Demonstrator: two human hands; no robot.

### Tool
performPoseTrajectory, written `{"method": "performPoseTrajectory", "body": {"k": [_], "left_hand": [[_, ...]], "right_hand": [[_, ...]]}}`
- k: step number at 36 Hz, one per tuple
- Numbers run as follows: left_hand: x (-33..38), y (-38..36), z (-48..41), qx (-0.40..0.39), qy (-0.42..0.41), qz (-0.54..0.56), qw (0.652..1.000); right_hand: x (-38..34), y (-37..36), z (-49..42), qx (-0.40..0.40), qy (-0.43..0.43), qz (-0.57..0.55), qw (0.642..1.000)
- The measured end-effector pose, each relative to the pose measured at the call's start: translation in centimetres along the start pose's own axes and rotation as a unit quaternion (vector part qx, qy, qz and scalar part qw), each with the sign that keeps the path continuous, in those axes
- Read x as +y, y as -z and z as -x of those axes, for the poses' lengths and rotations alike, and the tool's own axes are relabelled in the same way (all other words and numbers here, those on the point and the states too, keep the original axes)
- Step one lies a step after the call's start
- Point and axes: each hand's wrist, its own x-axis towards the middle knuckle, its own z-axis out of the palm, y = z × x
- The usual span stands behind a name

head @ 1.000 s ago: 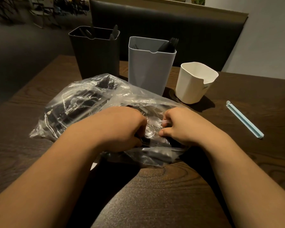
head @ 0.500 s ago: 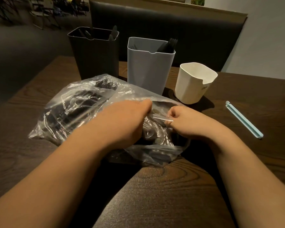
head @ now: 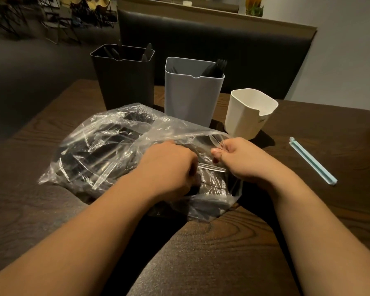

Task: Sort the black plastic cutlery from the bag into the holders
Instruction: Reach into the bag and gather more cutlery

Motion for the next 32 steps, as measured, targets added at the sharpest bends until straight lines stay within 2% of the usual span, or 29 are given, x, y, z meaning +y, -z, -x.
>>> {"method": "performPoseTrajectory", "body": {"k": [3, 7, 11, 13, 18, 23, 32], "left_hand": [[-0.2, -0.2, -0.2, 0.018, 0.013, 0.041, 0.999], [-0.6, 0.1, -0.5, 0.067, 0.025, 0.154, 0.986], [-1.1, 0.3, -0.8, 0.151, 0.038, 0.271, 0.950], [-1.2, 0.6, -0.8, 0.183, 0.047, 0.306, 0.933], [-1.0, 0.3, -0.9, 0.209, 0.084, 0.396, 0.890], [-0.3, -0.3, -1.0, 0.205, 0.096, 0.503, 0.834], [-0.4, -0.6, -1.1, 0.212, 0.112, 0.506, 0.829]], "right_hand": [[0.0, -0.1, 0.0, -0.007, 0.009, -0.045, 0.999], [0.1, 0.1, 0.2, -0.037, 0.018, -0.169, 0.985], [-0.1, 0.0, 0.4, -0.053, 0.022, -0.307, 0.950], [-0.5, -0.4, 0.6, -0.041, 0.025, -0.341, 0.939], [-1.2, -0.3, 1.0, 0.051, 0.111, -0.287, 0.950], [-1.5, -0.7, 1.3, 0.010, 0.153, -0.232, 0.960], [-2.1, -1.9, 1.3, 0.034, 0.153, -0.298, 0.942]]}}
